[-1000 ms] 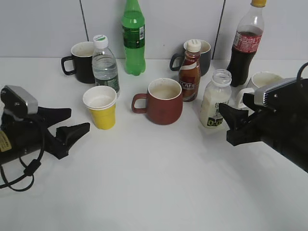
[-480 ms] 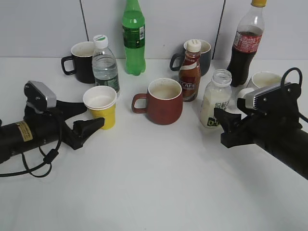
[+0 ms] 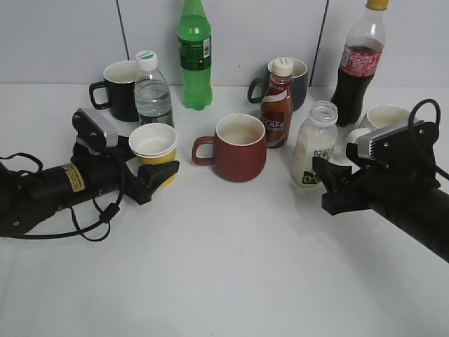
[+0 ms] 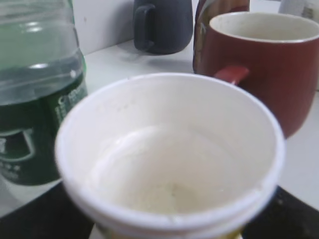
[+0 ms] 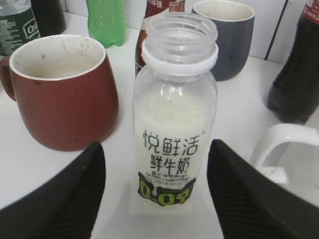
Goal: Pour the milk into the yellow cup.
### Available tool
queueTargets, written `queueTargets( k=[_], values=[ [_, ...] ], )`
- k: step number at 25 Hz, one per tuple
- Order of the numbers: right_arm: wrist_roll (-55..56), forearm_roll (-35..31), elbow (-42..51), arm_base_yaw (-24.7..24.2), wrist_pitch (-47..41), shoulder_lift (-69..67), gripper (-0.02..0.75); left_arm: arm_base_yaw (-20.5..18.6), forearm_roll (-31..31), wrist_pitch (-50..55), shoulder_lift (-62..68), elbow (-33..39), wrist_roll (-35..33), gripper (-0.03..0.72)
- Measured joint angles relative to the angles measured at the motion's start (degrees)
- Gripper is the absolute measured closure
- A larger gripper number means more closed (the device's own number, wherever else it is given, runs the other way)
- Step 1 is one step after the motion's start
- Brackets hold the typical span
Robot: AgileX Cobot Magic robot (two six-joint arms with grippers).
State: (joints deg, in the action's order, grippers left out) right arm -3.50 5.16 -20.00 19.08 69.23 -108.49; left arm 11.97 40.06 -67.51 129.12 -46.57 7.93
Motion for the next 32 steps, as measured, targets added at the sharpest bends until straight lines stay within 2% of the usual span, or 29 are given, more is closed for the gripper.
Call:
queueTargets(
  k=[6,12,17,20,24,32],
  values=[
    [0.0,-0.19,-0.39,0.0,0.0,0.0,0.256,1.9,-0.87,2.17,3.06,-4.49,0.06,0.091],
    [0.0,-0.23,-0.39,0.0,0.0,0.0,0.256,2.11,-4.49,1.56,3.75,-4.95,0.12,0.111],
    [0.0,-0.23,-0.71,0.0,0.0,-0.11,0.251,2.11,-5.49,1.33,3.75,-4.95,0.17,0.204],
    [0.0,-0.23,-2.04,0.0,0.05,-1.6,0.203,2.11,-5.28,1.33,3.7,-4.95,0.17,0.237],
    [0.0,-0.23,-4.31,0.0,0.05,-4.61,0.134,2.11,-5.17,1.33,1.47,-3.06,0.17,0.247],
    [0.05,-0.23,-10.14,0.0,-2.3,-8.99,0.13,2.11,-5.06,0.95,-4.46,2.38,0.17,0.249]
  ],
)
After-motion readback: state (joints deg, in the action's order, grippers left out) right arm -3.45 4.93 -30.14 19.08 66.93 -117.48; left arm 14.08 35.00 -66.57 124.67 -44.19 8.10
